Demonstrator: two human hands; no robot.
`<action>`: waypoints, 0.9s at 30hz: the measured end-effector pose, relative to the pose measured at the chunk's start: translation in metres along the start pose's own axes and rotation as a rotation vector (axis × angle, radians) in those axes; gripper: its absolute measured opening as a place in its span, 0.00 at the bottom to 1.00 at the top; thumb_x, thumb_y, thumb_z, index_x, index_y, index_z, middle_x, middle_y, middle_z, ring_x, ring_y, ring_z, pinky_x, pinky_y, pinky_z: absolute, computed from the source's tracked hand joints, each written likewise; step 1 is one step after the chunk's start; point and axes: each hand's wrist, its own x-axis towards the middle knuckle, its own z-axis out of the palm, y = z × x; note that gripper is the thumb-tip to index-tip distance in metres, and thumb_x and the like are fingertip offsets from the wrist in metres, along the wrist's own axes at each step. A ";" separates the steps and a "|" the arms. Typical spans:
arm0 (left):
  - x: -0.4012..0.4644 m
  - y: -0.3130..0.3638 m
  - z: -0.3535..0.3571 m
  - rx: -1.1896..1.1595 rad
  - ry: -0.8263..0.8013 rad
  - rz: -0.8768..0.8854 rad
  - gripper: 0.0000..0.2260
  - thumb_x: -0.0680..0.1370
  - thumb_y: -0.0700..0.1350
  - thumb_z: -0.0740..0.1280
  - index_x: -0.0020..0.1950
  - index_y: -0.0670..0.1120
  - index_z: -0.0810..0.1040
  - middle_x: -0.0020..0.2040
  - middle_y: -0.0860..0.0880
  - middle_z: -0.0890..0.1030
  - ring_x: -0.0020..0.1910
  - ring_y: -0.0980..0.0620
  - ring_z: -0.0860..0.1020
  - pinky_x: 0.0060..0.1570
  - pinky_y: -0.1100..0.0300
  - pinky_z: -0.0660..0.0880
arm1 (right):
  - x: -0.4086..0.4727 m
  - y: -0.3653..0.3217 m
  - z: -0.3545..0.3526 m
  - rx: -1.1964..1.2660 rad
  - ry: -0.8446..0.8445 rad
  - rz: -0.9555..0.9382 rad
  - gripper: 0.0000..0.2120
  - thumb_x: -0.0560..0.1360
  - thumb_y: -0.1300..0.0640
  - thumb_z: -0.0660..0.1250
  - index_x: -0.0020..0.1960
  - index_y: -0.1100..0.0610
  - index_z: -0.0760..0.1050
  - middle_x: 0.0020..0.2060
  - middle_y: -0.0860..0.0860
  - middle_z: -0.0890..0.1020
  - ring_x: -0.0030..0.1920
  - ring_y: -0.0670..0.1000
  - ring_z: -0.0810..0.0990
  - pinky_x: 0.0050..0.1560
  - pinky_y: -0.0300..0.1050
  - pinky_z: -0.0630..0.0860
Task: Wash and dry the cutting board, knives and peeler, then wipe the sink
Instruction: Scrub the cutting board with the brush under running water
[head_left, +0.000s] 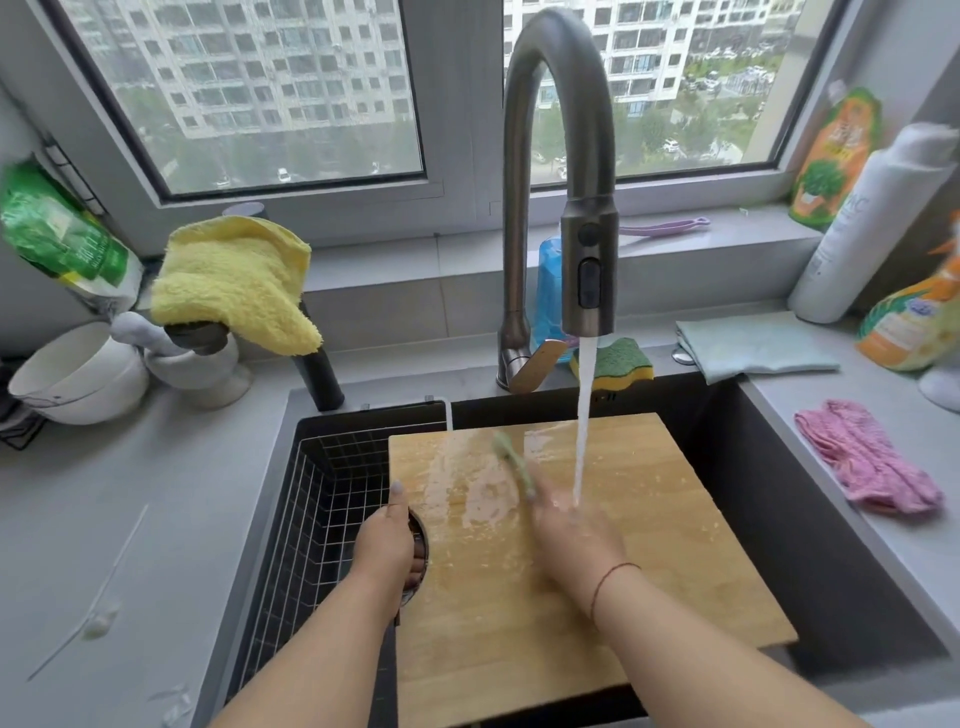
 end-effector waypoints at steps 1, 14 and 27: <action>-0.001 0.001 0.000 -0.009 -0.004 0.002 0.22 0.79 0.65 0.50 0.55 0.49 0.70 0.37 0.45 0.69 0.32 0.50 0.68 0.30 0.59 0.66 | 0.005 0.010 -0.012 0.051 0.021 0.127 0.21 0.81 0.42 0.44 0.67 0.42 0.69 0.46 0.52 0.81 0.45 0.55 0.80 0.41 0.46 0.74; -0.006 0.004 0.000 0.006 0.015 0.007 0.21 0.81 0.63 0.50 0.53 0.48 0.71 0.39 0.42 0.74 0.34 0.47 0.72 0.31 0.58 0.70 | -0.037 -0.033 0.013 -0.260 -0.108 -0.241 0.31 0.82 0.60 0.50 0.77 0.41 0.40 0.46 0.53 0.78 0.34 0.52 0.74 0.32 0.45 0.72; 0.000 0.000 -0.001 -0.055 -0.010 0.012 0.24 0.80 0.64 0.51 0.52 0.45 0.74 0.32 0.45 0.71 0.26 0.50 0.68 0.24 0.61 0.66 | -0.064 -0.041 0.021 -0.240 -0.224 -0.194 0.31 0.83 0.56 0.51 0.75 0.39 0.36 0.48 0.54 0.81 0.46 0.54 0.80 0.61 0.58 0.73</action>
